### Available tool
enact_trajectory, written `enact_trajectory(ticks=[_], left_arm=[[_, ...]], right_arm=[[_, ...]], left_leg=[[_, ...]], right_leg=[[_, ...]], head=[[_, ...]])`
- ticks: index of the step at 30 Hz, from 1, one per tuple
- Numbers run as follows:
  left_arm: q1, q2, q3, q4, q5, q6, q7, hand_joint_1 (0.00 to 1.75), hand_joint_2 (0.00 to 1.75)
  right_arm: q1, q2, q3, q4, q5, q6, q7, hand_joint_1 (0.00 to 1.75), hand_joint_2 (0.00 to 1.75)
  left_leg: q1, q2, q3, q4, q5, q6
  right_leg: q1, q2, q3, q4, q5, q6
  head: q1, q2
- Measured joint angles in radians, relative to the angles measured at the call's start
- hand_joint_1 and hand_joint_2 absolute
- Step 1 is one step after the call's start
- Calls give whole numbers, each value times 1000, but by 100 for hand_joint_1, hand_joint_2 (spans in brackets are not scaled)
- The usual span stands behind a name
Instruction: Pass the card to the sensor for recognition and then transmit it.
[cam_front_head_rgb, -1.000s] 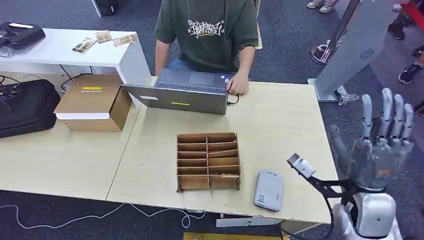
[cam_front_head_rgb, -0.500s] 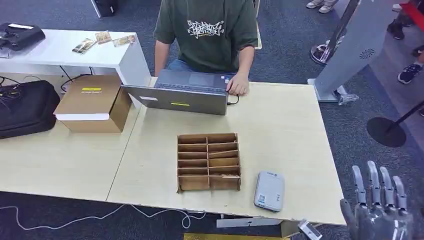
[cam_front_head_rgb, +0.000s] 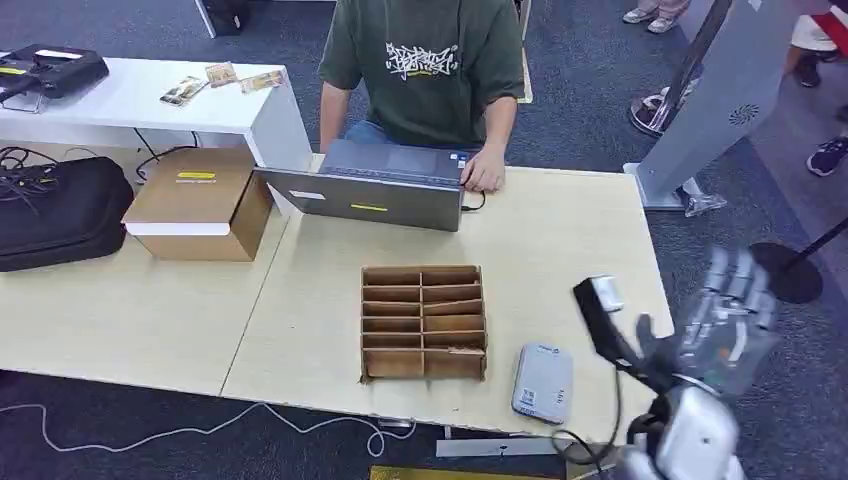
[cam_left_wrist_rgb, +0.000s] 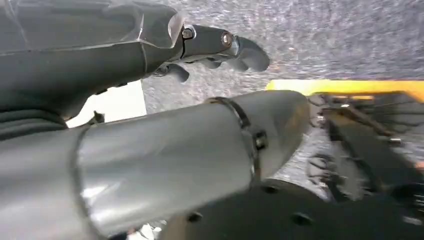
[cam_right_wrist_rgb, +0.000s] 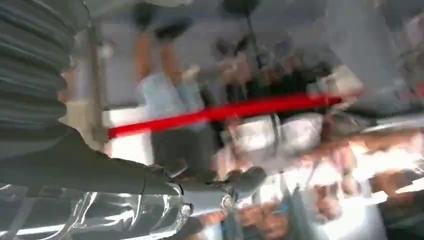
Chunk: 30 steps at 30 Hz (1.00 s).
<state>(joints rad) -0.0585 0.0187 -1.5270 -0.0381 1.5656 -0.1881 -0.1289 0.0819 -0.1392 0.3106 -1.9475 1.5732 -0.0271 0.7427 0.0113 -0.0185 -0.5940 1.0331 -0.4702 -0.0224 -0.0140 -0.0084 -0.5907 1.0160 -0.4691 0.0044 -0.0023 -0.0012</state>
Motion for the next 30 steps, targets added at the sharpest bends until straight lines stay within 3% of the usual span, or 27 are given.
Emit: enact_trajectory(ticks=[2, 3, 7, 14, 23, 30], left_arm=[[4, 0, 2, 0, 5, 2, -2, 0, 0], [4, 0, 3, 0, 5, 2, -3, 0, 0], [5, -4, 4, 0, 5, 0, -3, 0, 0], [5, -3, 4, 2, 5, -1, 1, 0, 0], [5, -2, 5, 6, 5, -1, 2, 0, 0], [5, -2, 5, 6, 5, 0, 3, 0, 0]], right_arm=[[-6, -20, 201, 33, 0, -41, -24, 0, 175], [-5, -22, 260, 50, 0, -50, -59, 0, 175], [-10, -20, 363, 121, 0, -90, -188, 0, 175], [-38, -1, 400, 201, 0, -113, -226, 0, 175], [-55, 0, 414, 226, 0, -57, -197, 0, 175], [-42, 15, 410, 235, 0, -39, -260, 0, 175]], left_leg=[[2, 0, -1, 0, 0, 0], [2, -1, -1, -1, -1, -1], [2, 2, 0, -2, -3, -4], [1, 3, 0, -2, -4, -3], [1, 3, 0, -2, -4, -3], [1, 4, 0, -2, -5, -2]], right_leg=[[2, 0, 0, 0, -1, -1], [2, -1, 0, 1, -3, -2], [2, 2, 0, 1, -4, -3], [2, 2, -1, 1, -4, -3], [2, 2, -1, 1, -4, -3], [2, 3, -1, 1, -4, -3]], head=[[0, 0], [0, 0], [1, 0], [0, 0], [0, 0], [0, 0]])
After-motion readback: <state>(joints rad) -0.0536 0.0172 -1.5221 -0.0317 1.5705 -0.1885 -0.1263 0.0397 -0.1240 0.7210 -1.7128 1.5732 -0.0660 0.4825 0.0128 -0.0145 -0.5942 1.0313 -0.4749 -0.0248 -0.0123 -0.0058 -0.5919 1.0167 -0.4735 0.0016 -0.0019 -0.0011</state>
